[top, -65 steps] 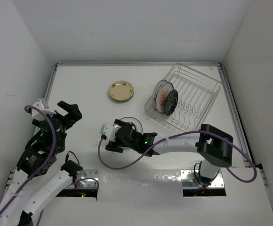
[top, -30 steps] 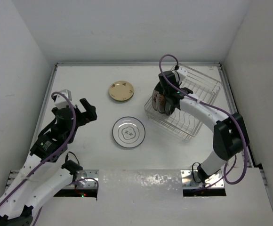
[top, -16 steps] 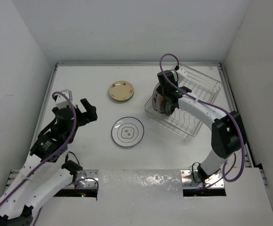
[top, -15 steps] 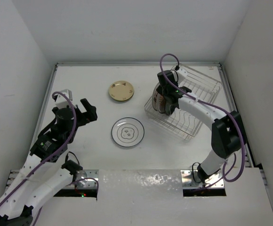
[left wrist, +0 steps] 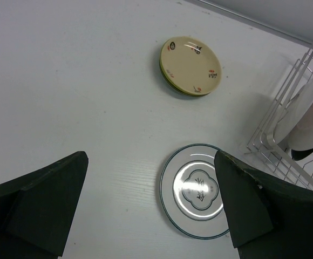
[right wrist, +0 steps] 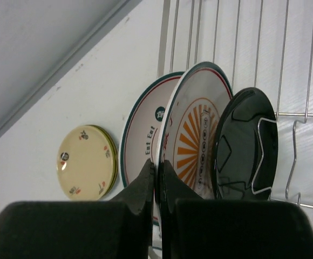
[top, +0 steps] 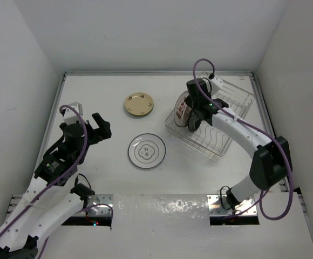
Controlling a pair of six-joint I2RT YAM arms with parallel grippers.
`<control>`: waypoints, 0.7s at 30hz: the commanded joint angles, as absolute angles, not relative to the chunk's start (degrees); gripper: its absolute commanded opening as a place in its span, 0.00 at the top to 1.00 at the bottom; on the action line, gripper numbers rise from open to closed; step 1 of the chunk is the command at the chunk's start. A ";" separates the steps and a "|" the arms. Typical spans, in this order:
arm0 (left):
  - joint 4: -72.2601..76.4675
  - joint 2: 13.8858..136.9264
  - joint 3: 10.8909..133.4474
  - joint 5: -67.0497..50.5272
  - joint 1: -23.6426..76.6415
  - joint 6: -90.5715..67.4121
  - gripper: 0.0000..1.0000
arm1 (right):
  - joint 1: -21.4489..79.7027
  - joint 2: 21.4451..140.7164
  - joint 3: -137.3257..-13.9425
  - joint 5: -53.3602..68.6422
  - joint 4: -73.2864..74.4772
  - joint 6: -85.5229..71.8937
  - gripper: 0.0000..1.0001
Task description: Unload the plates from the dish rack
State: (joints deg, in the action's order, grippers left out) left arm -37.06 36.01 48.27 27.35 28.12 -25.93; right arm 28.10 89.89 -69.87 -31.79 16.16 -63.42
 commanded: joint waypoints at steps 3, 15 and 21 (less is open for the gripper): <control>-34.54 34.98 48.34 26.98 27.51 -26.01 0.00 | 28.21 82.89 -74.35 -32.61 14.15 -62.23 1.00; -34.46 33.31 53.34 21.45 27.42 -37.33 0.00 | 29.70 77.60 -84.01 -16.55 17.92 -41.78 1.00; -30.33 31.12 56.69 14.25 27.51 -47.17 0.00 | 44.44 84.45 -102.11 -9.00 39.49 -4.27 1.00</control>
State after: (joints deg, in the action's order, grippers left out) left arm -35.31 32.53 53.93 19.33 28.01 -39.90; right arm 36.62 82.70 -95.22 -13.69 28.84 -26.83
